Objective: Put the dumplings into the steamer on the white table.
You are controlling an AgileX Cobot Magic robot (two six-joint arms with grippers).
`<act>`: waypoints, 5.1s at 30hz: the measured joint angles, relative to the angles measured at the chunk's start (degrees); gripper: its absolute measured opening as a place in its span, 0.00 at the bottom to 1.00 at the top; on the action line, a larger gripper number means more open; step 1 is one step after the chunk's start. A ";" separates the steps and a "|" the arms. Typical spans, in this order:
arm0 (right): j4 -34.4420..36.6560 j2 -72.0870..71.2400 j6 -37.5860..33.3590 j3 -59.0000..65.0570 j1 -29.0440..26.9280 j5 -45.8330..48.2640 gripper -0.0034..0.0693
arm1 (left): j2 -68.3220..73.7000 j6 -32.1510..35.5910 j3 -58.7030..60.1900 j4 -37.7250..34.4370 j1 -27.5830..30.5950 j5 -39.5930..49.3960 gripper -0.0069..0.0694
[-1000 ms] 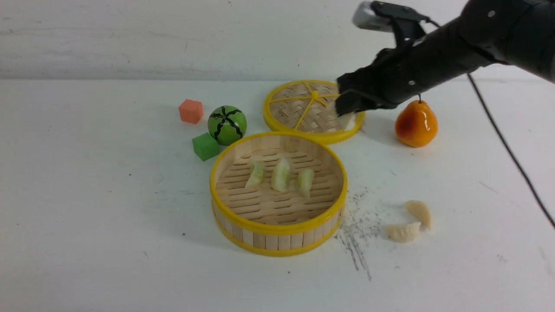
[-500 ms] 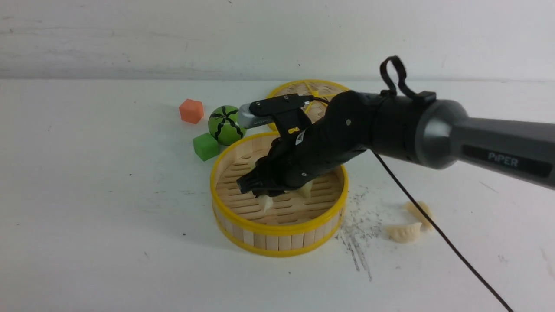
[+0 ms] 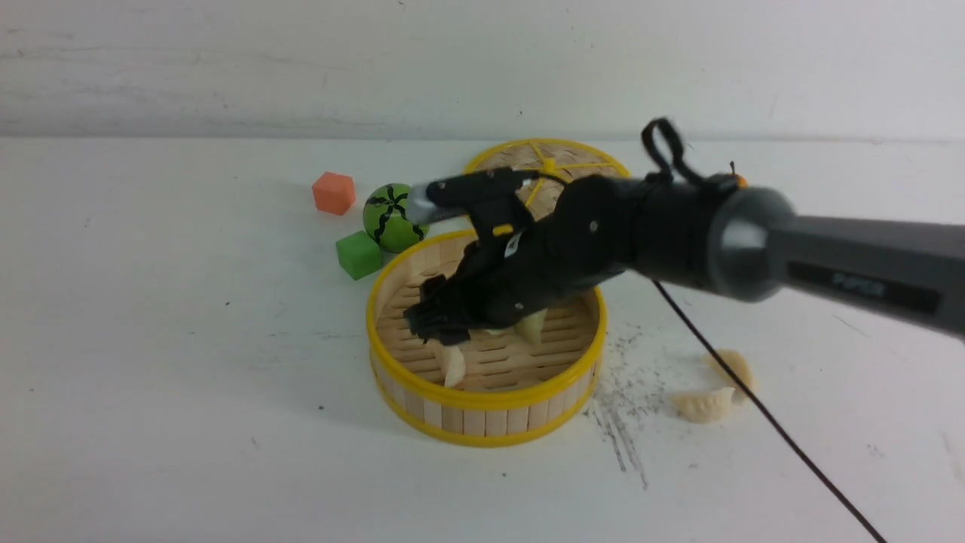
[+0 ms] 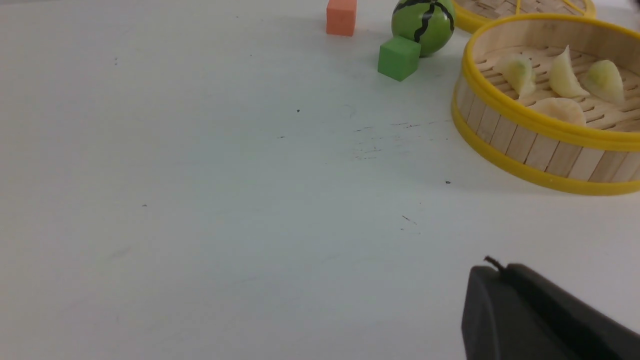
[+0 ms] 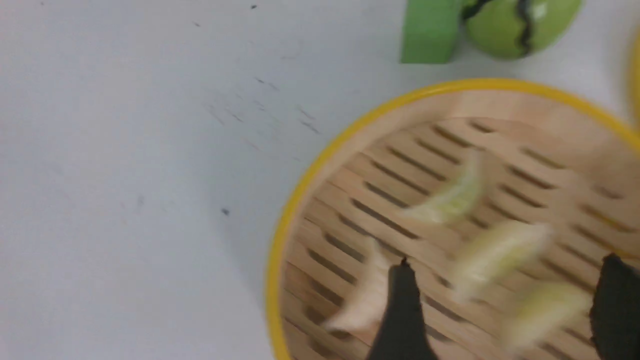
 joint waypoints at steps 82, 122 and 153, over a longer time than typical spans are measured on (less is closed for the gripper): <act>21.84 17.78 -1.13 -7.91 -6.10 10.42 0.71 | 0.00 -0.06 0.07 0.82 0.00 0.14 0.11; 11.02 15.02 -1.59 -13.09 -17.44 31.65 0.28 | 0.00 -0.06 0.07 2.51 0.00 1.10 0.13; 8.68 16.95 4.64 -14.62 -7.18 22.00 0.65 | 0.00 -0.06 0.07 2.51 -0.03 0.90 0.14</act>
